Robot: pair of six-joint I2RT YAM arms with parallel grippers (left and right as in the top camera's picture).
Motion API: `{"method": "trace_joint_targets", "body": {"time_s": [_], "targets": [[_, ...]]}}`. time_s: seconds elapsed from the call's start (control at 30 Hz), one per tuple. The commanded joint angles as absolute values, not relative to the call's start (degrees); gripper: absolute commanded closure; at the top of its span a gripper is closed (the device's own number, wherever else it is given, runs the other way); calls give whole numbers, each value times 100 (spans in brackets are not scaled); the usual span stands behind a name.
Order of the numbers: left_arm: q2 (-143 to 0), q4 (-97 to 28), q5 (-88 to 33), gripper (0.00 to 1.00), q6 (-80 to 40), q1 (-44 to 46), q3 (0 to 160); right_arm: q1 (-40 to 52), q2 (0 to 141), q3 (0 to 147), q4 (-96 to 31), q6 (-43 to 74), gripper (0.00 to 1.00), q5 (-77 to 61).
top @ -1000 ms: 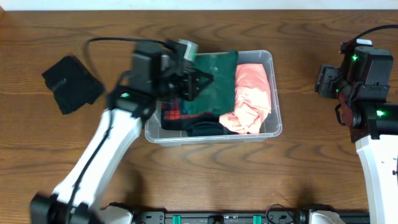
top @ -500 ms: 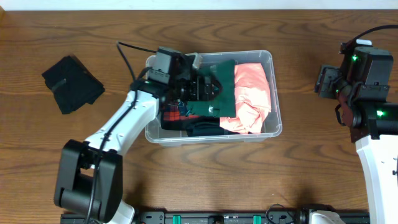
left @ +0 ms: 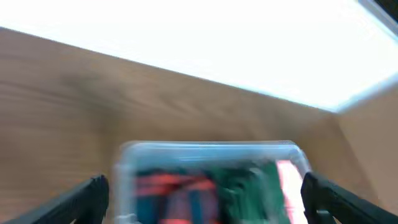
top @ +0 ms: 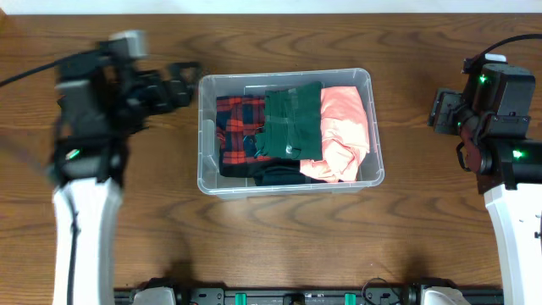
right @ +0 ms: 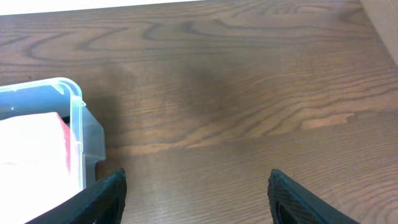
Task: Pack container
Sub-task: 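Place the green bundle into the bin center and release, then reach the left gripper to the black garment and grasp it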
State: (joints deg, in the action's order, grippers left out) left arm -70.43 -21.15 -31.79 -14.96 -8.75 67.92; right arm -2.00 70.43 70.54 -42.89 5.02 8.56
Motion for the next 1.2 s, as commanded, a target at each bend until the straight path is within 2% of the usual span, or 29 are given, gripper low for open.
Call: {"method": "trace_joint_targets", "body": {"time_s": [0.0, 0.17, 0.3, 0.43, 0.73, 1.17], "targets": [[-7083, -2578, -2237, 2, -1313, -1612, 6794, -228, 7041, 7048, -4307, 508, 29, 838], [-7717, -2965, -1872, 2, -1313, -2873, 6794, -228, 7041, 7048, -4307, 506, 29, 838], [-8613, -2517, -1911, 2, -1315, -3701, 6796, -228, 7041, 7048, -4311, 506, 29, 836], [-9596, -1981, -2578, 2, -1251, -4108, 6921, -228, 7041, 7048, -4313, 506, 28, 836], [-11465, -1903, -3063, 2, -1111, -4167, 8023, -228, 7041, 7048, -4431, 508, 28, 836], [-12470, -1653, -3070, 2, -1002, -3865, 8289, -226, 7041, 7048, -4458, 510, 28, 834]]}}
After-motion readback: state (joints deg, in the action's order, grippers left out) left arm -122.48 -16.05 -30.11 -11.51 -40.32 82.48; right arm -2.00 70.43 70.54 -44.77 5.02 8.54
